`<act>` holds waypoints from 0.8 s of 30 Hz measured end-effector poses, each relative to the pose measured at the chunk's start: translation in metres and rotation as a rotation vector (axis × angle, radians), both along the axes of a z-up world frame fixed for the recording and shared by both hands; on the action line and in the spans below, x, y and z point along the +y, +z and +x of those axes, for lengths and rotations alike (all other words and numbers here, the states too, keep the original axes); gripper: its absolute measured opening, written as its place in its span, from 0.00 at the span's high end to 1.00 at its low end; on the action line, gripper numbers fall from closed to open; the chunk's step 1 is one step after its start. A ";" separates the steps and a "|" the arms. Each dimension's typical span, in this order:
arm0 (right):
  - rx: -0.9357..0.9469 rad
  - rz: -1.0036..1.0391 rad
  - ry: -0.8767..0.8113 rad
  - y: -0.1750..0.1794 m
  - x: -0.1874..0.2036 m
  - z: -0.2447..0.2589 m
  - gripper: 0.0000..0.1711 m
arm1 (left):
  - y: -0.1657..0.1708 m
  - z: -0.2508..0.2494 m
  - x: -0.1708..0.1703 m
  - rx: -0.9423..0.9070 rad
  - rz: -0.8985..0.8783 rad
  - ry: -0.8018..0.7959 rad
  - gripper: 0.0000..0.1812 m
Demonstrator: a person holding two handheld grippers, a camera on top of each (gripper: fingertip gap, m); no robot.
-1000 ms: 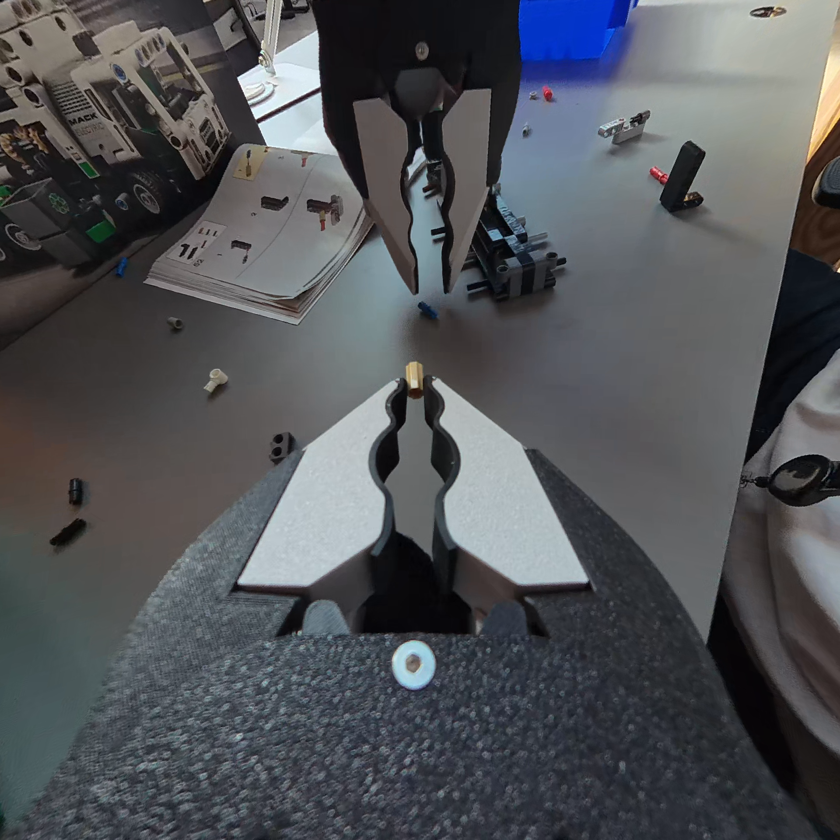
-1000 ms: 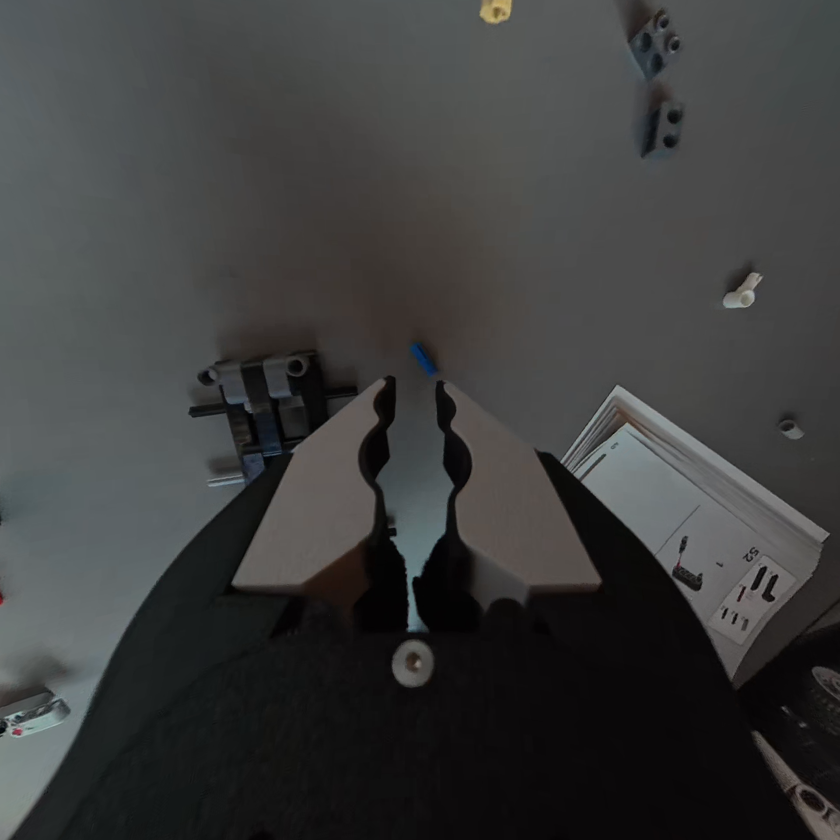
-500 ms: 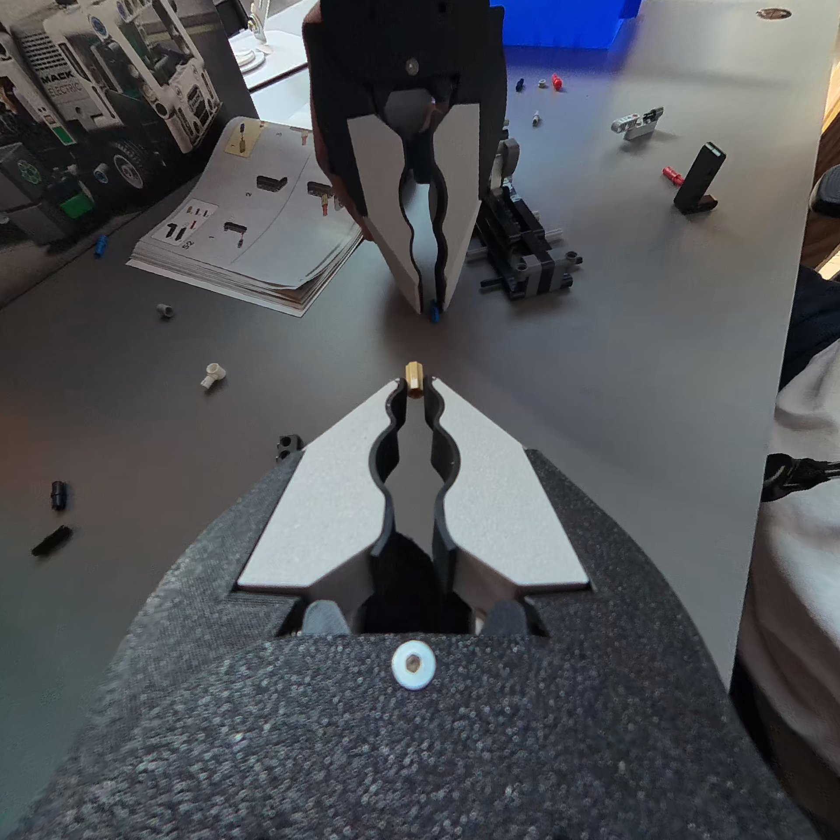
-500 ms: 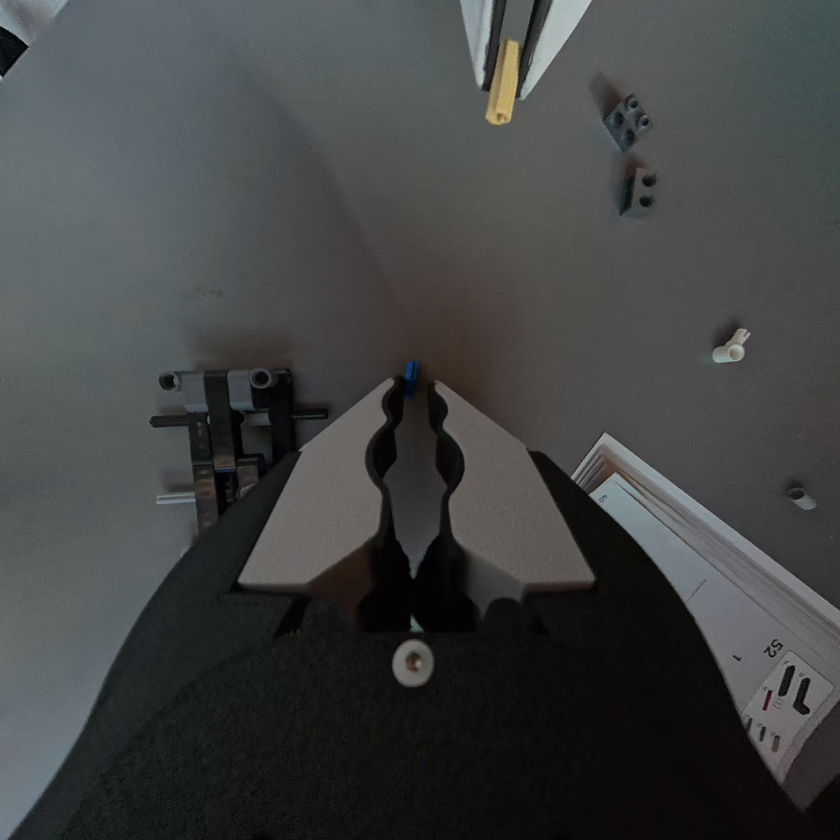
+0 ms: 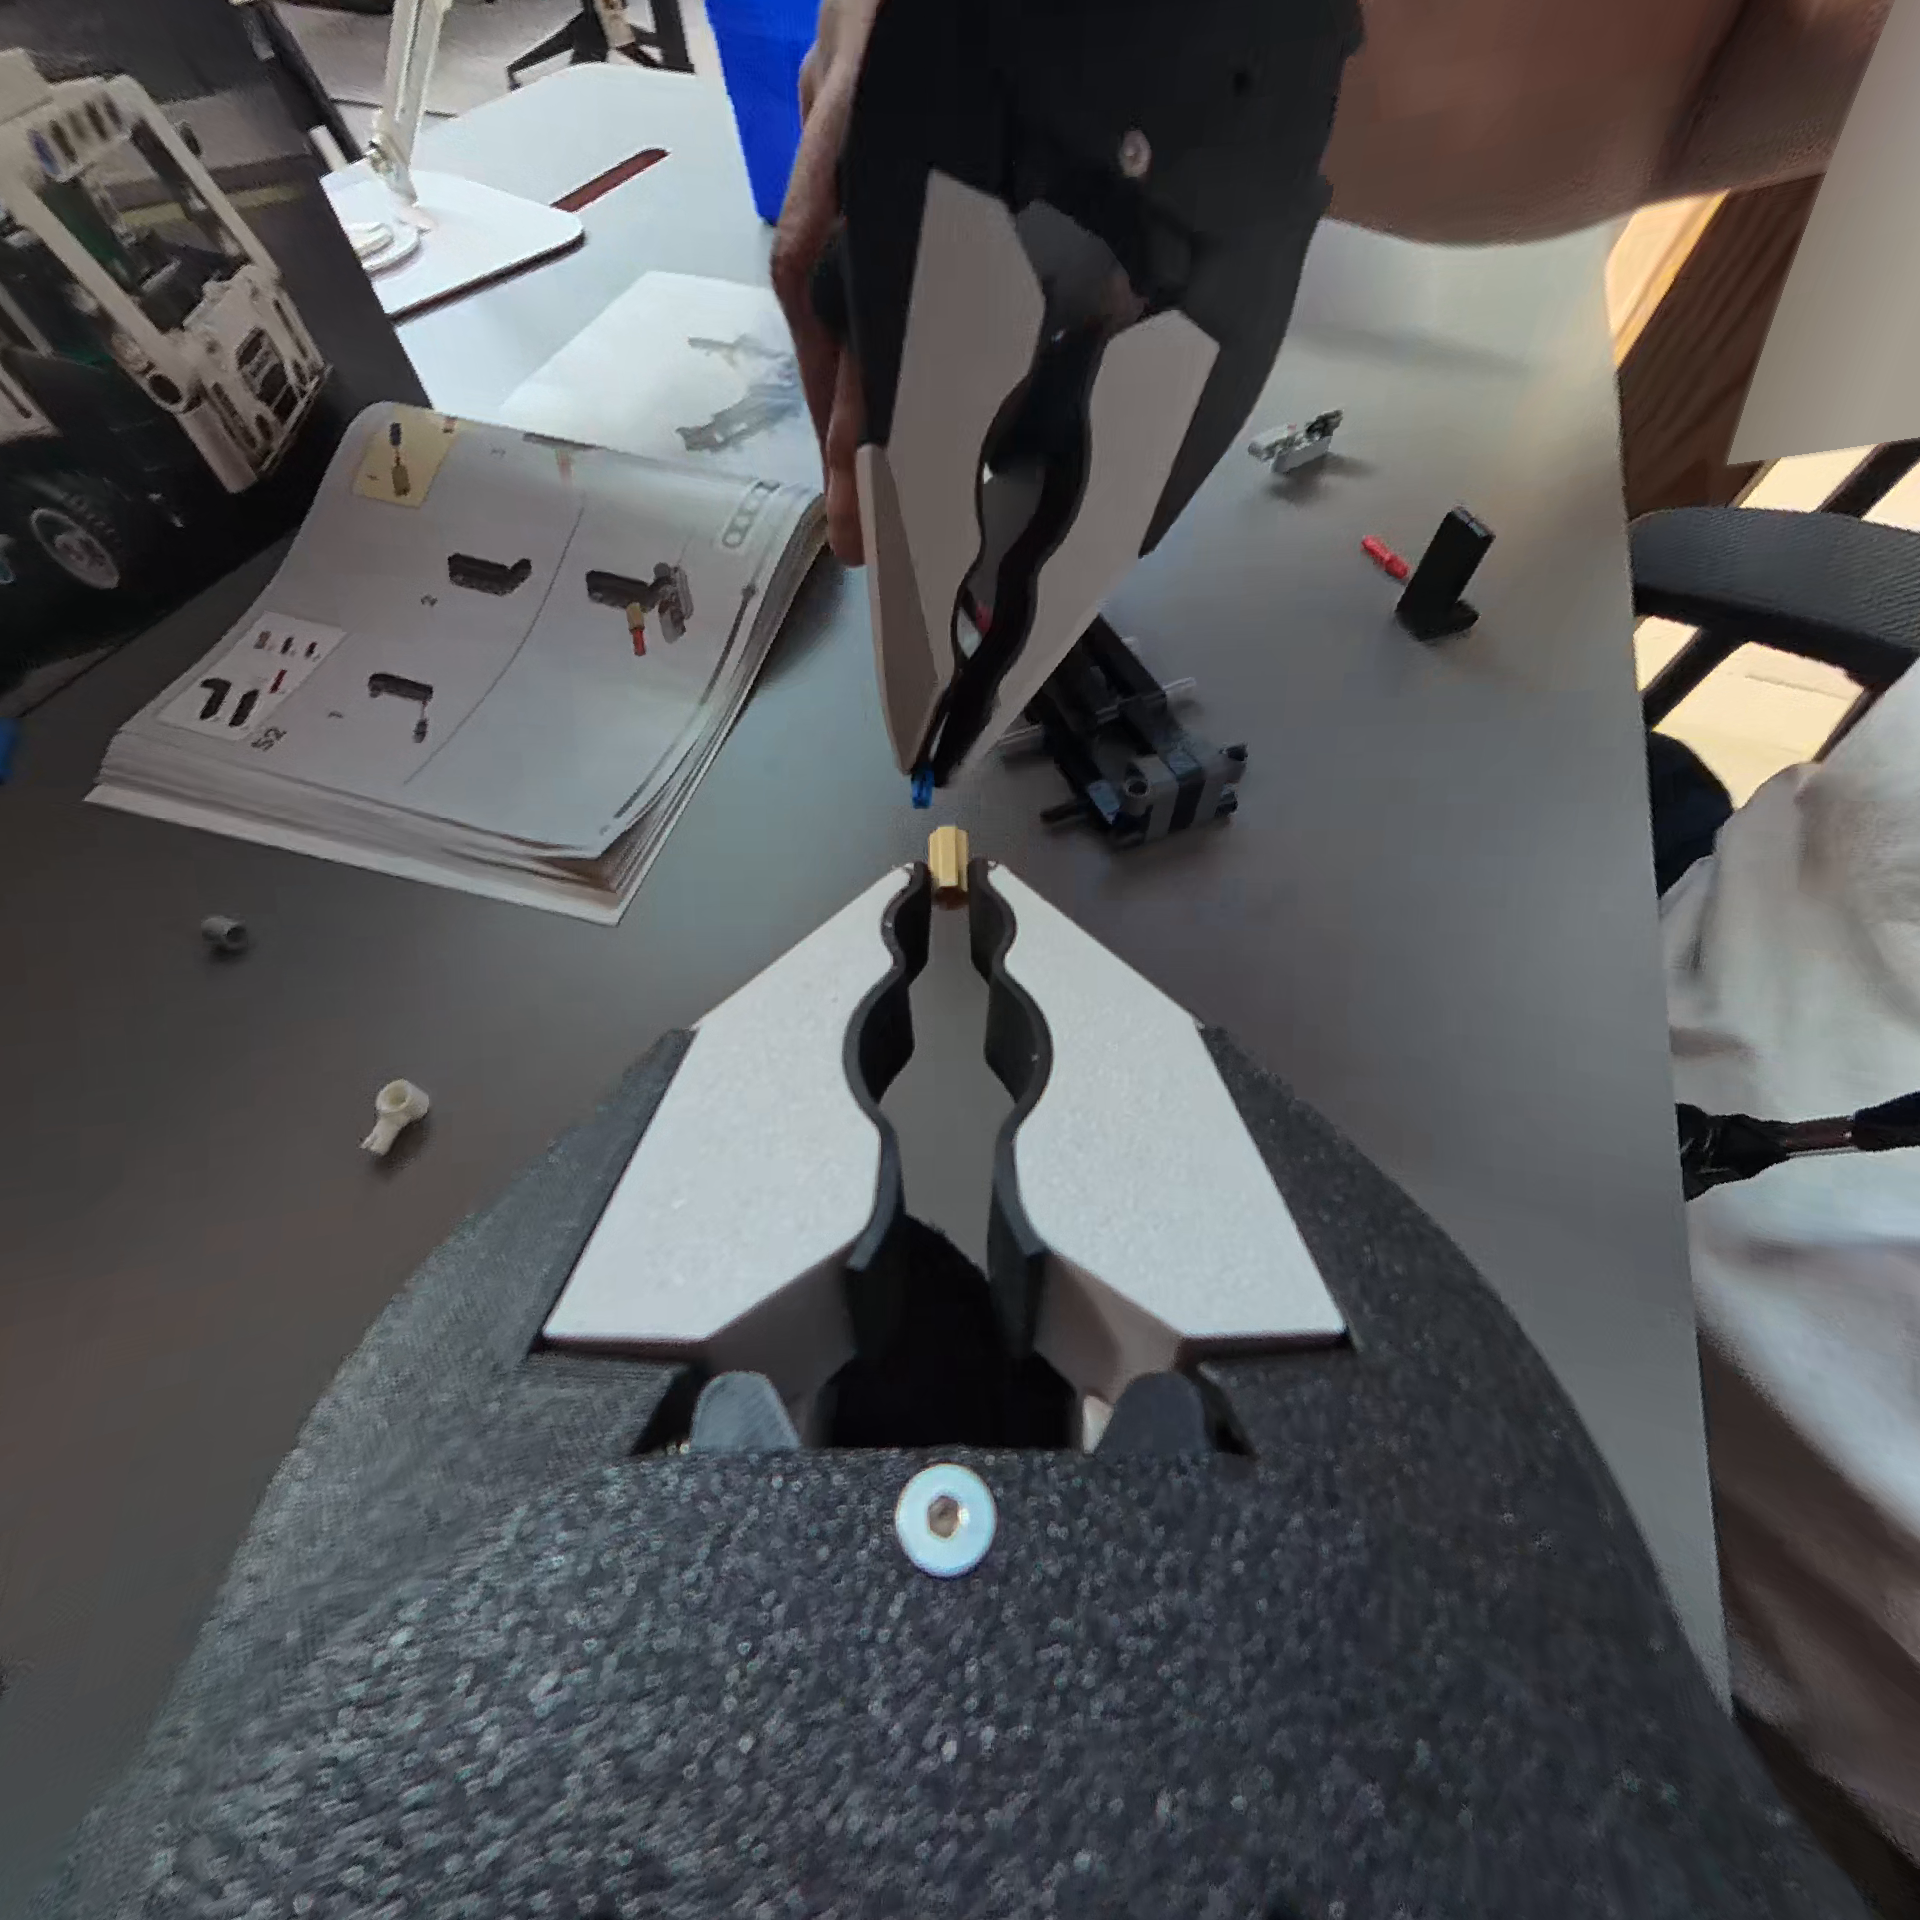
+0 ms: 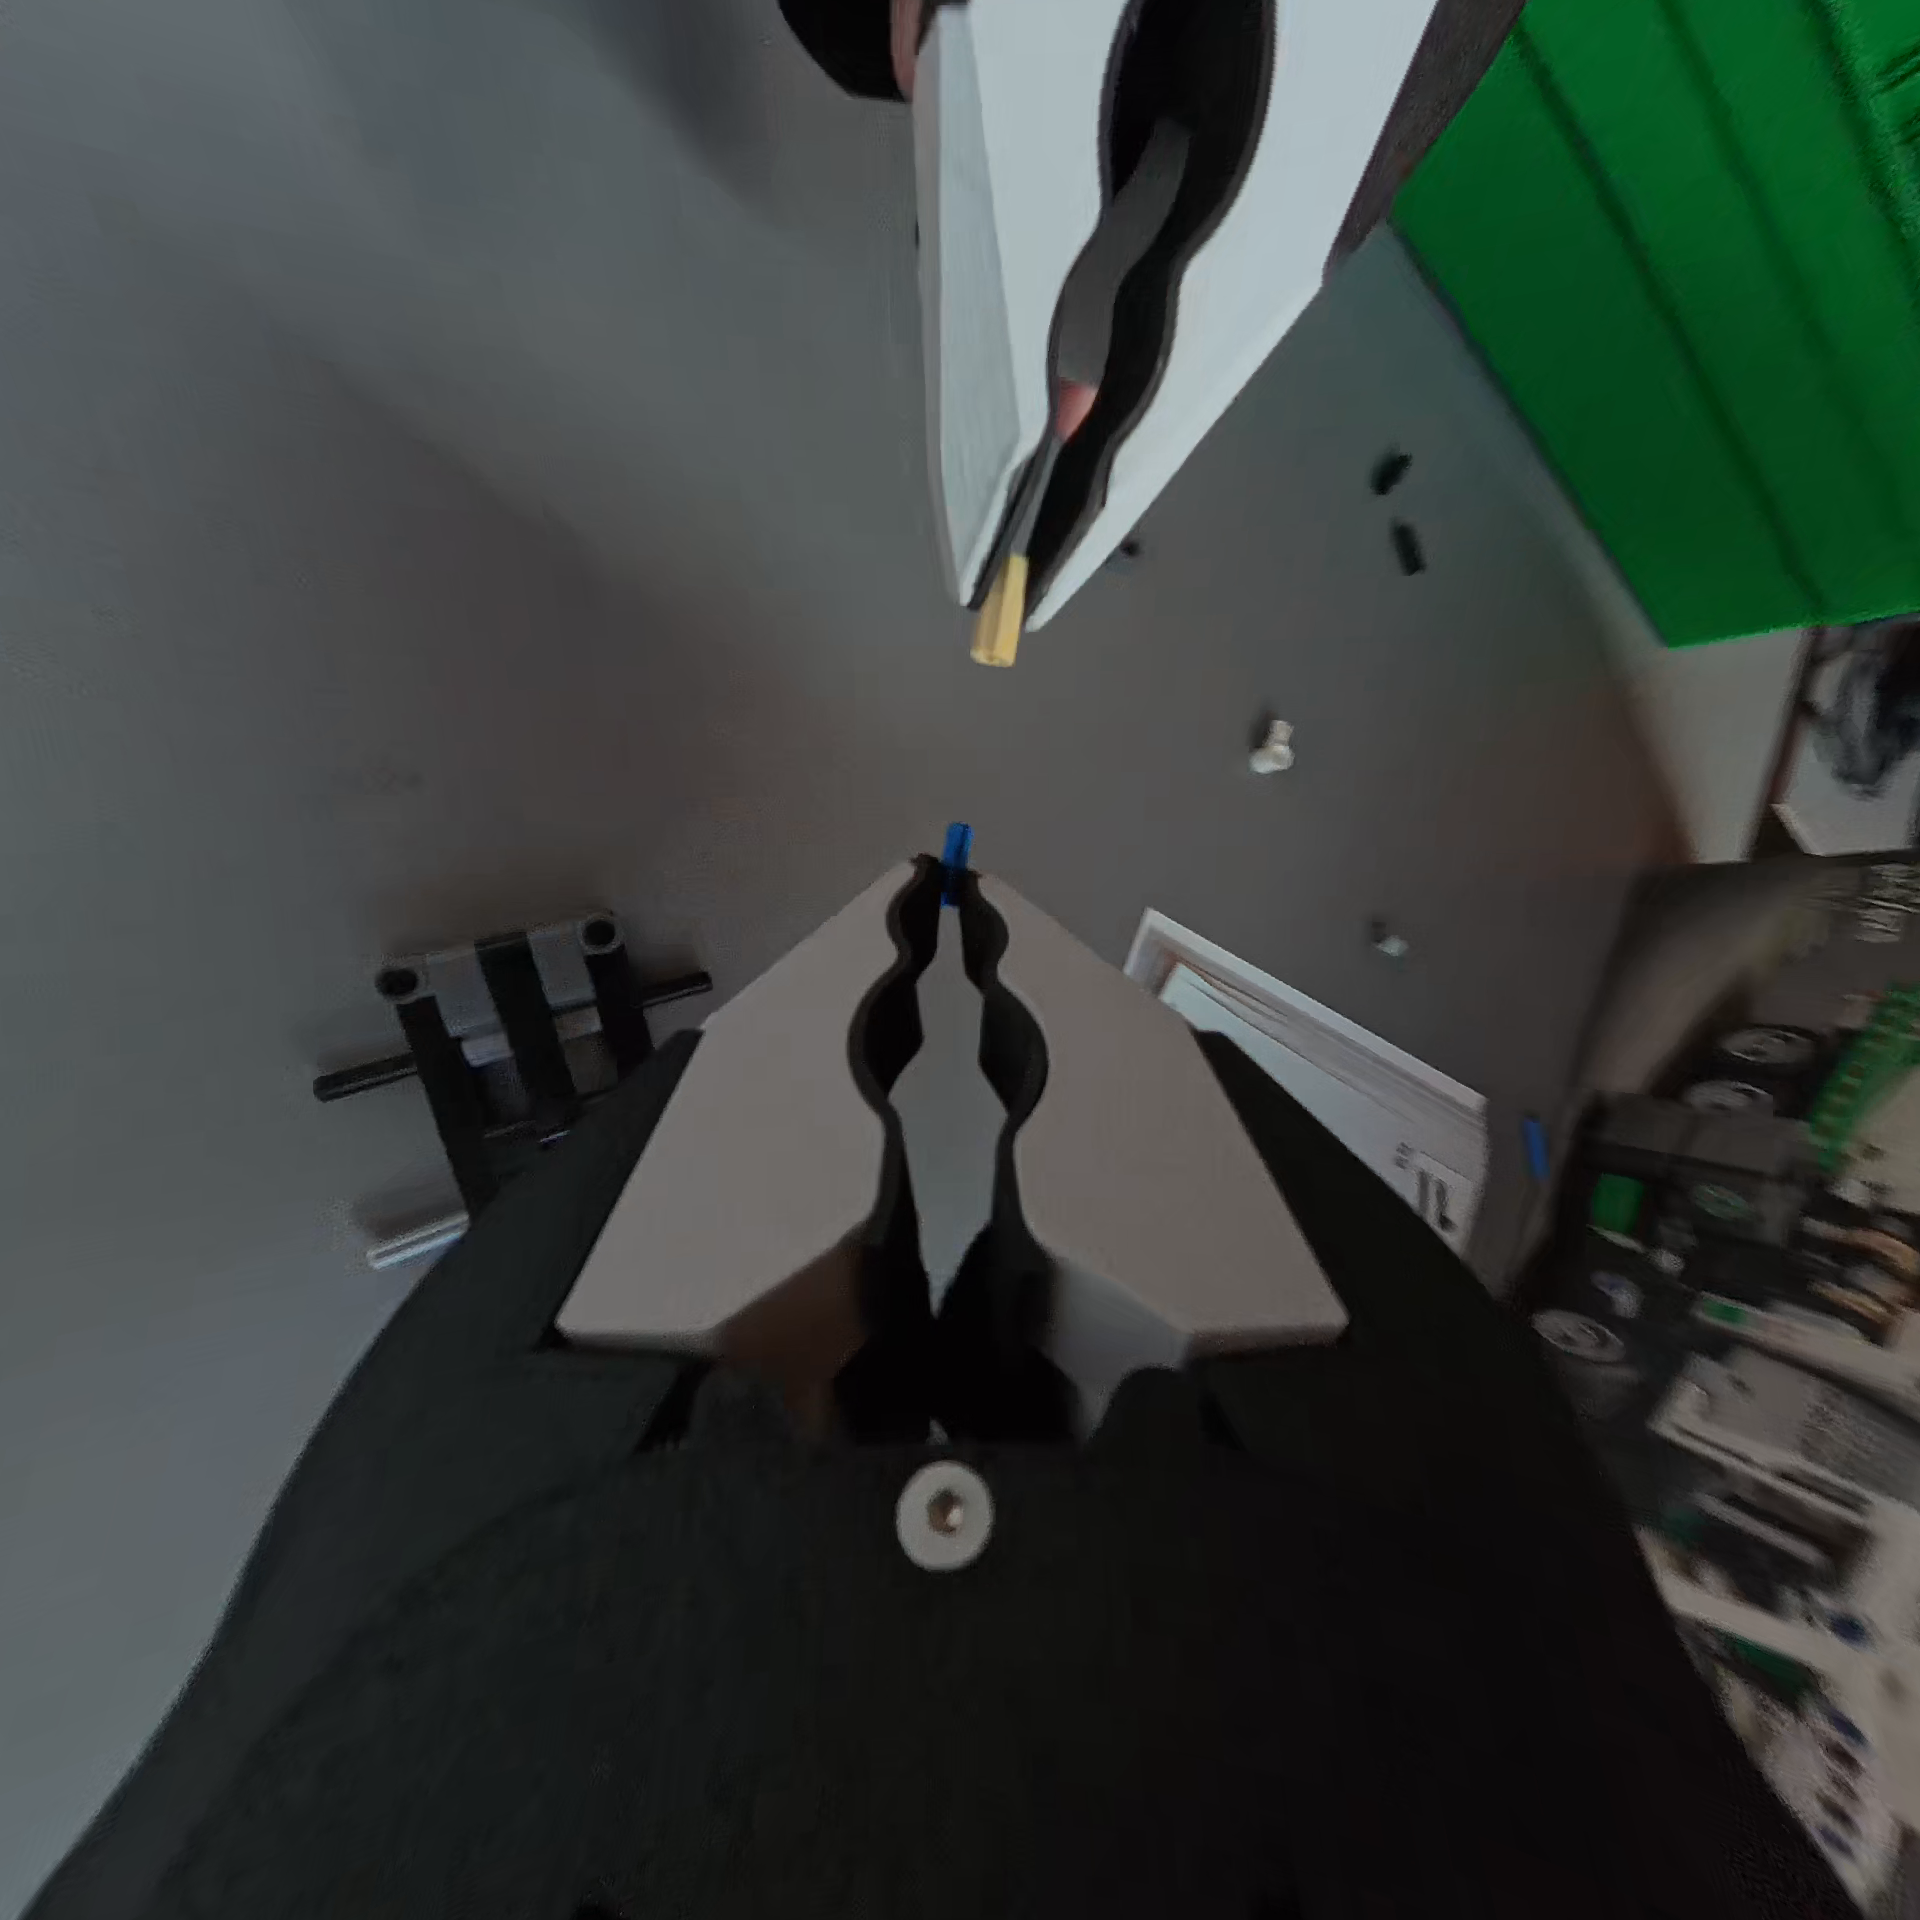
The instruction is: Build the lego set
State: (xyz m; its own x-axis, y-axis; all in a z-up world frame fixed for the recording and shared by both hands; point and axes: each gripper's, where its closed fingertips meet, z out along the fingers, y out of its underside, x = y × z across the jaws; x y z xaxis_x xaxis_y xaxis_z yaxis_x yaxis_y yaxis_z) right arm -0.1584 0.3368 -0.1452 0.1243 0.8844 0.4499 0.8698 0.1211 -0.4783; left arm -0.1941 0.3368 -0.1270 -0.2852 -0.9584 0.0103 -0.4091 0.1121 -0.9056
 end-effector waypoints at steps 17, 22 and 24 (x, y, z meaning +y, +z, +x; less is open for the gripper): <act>-0.187 0.653 -0.173 0.019 -0.051 0.061 0.98 | -0.002 0.080 -0.052 -0.157 0.133 -0.205 0.97; -0.187 0.658 -0.174 0.014 -0.051 0.060 0.98 | 0.001 0.078 -0.055 -0.178 0.130 -0.221 0.97; -0.177 0.668 -0.173 0.015 -0.051 0.057 0.98 | 0.001 0.078 -0.055 -0.176 0.125 -0.223 0.97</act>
